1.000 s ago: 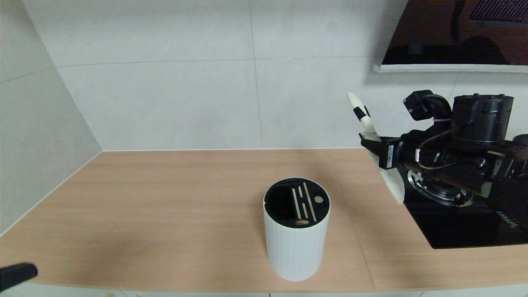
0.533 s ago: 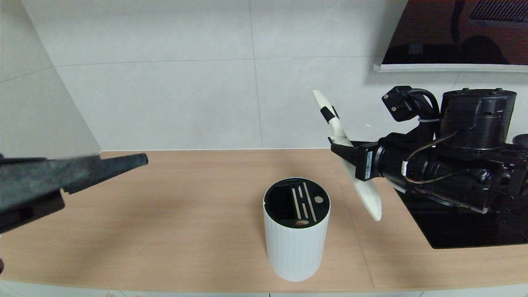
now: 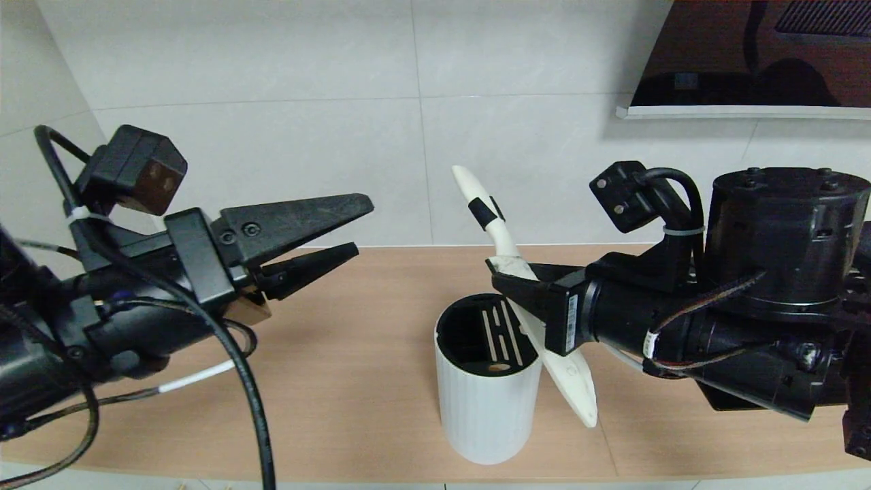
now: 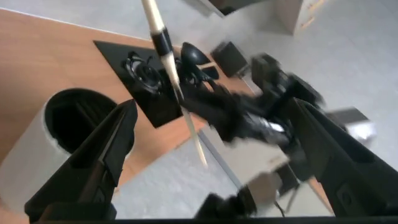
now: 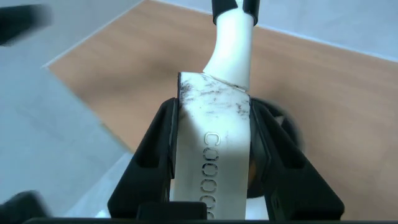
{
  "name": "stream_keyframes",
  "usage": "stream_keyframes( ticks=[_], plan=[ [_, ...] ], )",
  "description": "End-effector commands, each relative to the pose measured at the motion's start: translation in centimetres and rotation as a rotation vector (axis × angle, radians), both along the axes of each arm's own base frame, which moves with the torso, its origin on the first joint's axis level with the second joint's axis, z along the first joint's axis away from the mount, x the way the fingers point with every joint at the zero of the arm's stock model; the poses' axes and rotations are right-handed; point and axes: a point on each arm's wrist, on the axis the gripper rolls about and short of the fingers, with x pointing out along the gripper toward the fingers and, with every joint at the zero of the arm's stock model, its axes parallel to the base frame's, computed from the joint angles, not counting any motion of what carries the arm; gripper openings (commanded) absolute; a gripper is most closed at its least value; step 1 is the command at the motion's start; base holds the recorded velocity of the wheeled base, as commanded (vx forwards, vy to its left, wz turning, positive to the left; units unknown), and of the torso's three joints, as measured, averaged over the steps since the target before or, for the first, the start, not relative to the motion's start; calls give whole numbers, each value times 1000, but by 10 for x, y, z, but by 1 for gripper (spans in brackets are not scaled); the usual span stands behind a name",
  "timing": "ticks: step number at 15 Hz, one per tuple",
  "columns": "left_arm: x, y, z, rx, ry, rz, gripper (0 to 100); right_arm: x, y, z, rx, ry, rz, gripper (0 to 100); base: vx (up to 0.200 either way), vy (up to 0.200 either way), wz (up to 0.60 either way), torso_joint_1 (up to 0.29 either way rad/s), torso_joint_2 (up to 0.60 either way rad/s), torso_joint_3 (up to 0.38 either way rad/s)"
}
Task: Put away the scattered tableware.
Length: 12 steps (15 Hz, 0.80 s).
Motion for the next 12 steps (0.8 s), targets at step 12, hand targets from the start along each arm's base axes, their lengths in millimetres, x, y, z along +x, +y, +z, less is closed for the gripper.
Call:
stream_keyframes(
  ticks=[12],
  plan=[
    [36,-58,-47,-3,29,73,100,-25,31,-13,-7,52,128,0,0,0,0,0,0,0]
  ],
)
